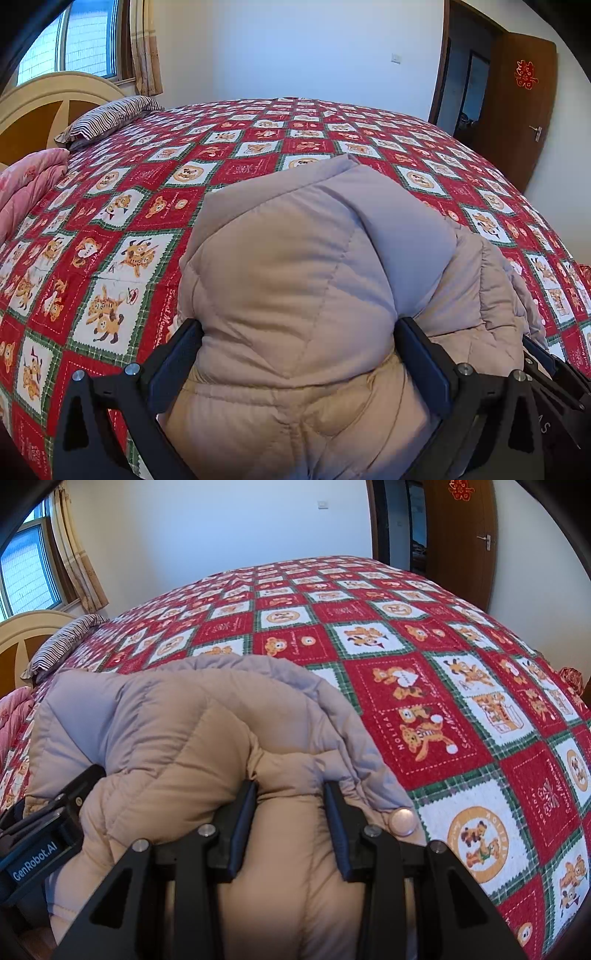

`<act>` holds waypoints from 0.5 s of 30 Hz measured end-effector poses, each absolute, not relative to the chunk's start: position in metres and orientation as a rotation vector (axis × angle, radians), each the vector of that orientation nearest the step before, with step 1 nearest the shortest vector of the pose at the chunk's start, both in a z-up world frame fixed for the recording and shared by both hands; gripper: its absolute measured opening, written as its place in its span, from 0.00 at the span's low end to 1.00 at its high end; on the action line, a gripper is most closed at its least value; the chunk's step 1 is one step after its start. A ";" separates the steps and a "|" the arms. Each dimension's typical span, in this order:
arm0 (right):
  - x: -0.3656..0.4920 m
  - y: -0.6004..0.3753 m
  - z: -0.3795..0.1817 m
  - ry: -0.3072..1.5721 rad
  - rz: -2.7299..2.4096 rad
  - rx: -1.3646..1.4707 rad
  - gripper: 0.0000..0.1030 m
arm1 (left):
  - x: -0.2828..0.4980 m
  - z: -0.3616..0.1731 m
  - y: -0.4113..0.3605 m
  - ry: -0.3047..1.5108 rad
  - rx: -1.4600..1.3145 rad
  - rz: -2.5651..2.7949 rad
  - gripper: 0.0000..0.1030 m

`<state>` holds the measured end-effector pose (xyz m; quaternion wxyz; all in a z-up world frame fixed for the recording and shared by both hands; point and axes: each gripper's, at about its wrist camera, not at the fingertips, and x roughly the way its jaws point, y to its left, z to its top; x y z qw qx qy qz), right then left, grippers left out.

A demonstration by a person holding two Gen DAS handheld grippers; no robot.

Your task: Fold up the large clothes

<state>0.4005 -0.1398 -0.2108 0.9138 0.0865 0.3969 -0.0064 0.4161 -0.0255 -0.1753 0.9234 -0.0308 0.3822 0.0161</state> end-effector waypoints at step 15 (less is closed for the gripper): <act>0.400 -0.140 -0.210 0.811 -0.013 0.185 0.39 | 0.416 -0.175 -0.026 0.784 -0.058 0.034 1.00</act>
